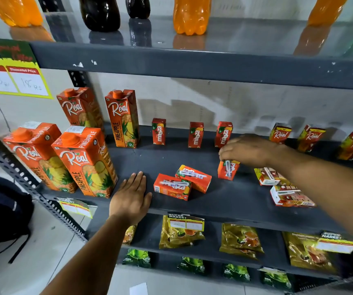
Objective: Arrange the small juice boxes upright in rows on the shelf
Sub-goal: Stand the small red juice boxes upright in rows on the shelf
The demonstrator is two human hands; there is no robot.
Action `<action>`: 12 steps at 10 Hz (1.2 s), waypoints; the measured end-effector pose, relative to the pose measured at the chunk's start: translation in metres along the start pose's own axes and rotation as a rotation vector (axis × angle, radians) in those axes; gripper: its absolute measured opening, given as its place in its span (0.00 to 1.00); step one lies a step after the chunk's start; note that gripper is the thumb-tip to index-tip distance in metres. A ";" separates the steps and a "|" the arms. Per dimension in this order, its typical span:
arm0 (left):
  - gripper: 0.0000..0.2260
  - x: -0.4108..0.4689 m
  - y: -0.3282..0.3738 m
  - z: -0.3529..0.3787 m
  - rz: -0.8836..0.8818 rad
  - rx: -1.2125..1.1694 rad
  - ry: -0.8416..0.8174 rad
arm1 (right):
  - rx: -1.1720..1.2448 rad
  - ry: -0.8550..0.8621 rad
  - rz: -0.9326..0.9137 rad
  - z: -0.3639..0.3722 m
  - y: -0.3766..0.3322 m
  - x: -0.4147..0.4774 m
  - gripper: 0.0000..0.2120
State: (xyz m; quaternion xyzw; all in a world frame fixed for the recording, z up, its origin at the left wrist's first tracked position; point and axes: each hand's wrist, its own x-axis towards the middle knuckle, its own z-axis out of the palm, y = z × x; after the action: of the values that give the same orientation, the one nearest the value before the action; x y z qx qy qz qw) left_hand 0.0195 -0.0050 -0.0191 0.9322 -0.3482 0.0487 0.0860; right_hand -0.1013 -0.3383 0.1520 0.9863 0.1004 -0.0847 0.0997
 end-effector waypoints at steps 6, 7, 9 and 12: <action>0.33 -0.001 0.002 0.000 -0.014 0.030 0.011 | -0.201 -0.085 -0.023 -0.005 0.015 0.016 0.28; 0.33 -0.001 0.002 0.000 -0.012 0.027 0.018 | -0.112 -0.151 0.139 -0.005 0.015 0.015 0.33; 0.34 -0.001 0.003 0.000 -0.012 0.028 0.013 | 0.012 -0.140 0.434 0.007 0.003 0.023 0.29; 0.34 0.000 0.002 0.000 -0.015 0.010 0.009 | 0.012 0.071 0.529 -0.008 -0.016 0.028 0.35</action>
State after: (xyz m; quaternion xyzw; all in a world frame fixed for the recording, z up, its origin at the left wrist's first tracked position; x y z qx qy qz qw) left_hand 0.0177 -0.0066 -0.0189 0.9349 -0.3407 0.0539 0.0833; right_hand -0.0761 -0.3162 0.1518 0.9812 -0.1578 -0.0216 0.1089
